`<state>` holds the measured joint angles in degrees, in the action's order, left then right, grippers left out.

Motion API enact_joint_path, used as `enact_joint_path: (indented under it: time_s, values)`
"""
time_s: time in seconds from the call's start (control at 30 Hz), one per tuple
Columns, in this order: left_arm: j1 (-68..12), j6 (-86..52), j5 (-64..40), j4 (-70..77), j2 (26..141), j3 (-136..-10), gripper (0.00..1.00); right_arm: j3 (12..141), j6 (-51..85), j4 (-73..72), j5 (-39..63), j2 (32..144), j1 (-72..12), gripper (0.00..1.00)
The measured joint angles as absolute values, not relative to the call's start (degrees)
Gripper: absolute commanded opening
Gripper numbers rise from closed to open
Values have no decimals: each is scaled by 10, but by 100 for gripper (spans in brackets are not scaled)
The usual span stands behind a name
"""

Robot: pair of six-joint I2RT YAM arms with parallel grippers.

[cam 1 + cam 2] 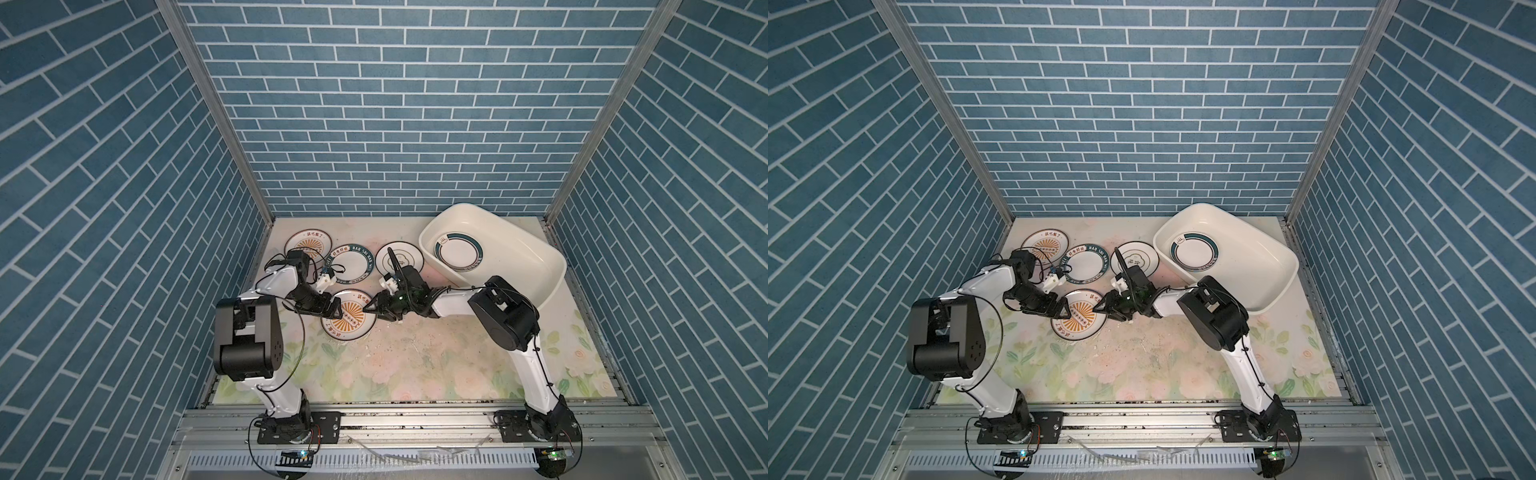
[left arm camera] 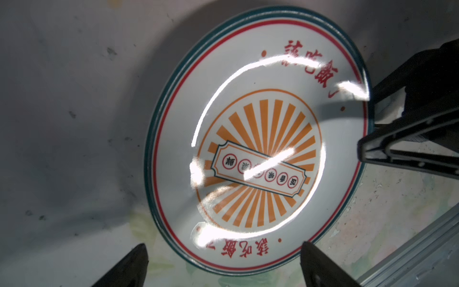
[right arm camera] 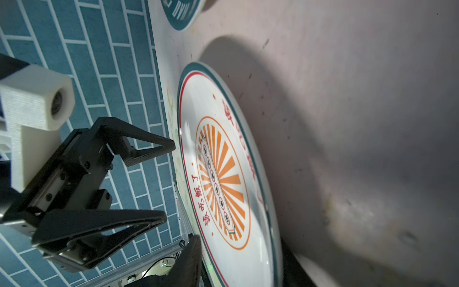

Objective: Place the plates into the plastic bin on the countertop
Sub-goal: Pick up the plate from the middle-left of the table.

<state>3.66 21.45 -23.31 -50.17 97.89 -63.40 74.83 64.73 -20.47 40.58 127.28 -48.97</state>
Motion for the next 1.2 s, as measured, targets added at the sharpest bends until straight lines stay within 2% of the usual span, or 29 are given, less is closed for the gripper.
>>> enact_joint_path:
  time_s: [0.87, 1.2]
  values:
    - [34, 210, -280, -497, 1009, -634, 94, 782, 647, -165, 427, 1286, -488, 46]
    - [29, 209, -314, -496, 1017, -648, 94, 791, 647, -171, 428, 1294, -488, 42]
